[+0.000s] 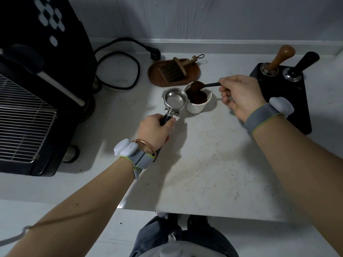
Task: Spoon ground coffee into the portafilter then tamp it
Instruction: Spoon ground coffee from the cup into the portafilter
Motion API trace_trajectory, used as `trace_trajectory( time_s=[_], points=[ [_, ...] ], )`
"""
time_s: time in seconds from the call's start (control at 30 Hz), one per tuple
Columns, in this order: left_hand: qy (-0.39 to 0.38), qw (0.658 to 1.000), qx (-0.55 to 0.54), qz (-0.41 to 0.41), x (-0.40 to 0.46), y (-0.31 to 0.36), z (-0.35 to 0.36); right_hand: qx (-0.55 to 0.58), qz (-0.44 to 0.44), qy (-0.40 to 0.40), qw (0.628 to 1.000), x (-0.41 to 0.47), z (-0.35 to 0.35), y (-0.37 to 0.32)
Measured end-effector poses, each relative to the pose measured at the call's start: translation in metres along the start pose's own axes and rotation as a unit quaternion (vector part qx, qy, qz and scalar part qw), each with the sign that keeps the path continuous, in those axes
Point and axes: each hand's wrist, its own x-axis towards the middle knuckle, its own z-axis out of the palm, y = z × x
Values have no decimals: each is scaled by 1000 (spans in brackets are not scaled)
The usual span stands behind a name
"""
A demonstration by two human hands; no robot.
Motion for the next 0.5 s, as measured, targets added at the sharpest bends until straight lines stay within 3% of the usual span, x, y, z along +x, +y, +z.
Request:
trace_trajectory(
  time_s=[0.13, 0.23, 0.3, 0.4, 0.5],
  points=[
    [-12, 1000, 11, 6, -2, 4, 0, -37, -53, -38, 997, -14, 14, -5],
    [-17, 1000, 14, 13, -4, 6, 0, -128, -138, -49, 981, -26, 26, -6],
    [-17, 1000, 11, 15, -5, 7, -1, -214, -226, -52, 949, -33, 31, -4],
    [-27, 1000, -1, 10, -5, 7, -4, -342, -364, -81, 862, -40, 34, -3],
    [-30, 999, -10, 4, -5, 7, -5, -400, -437, -96, 800, -42, 34, -2]
  ],
)
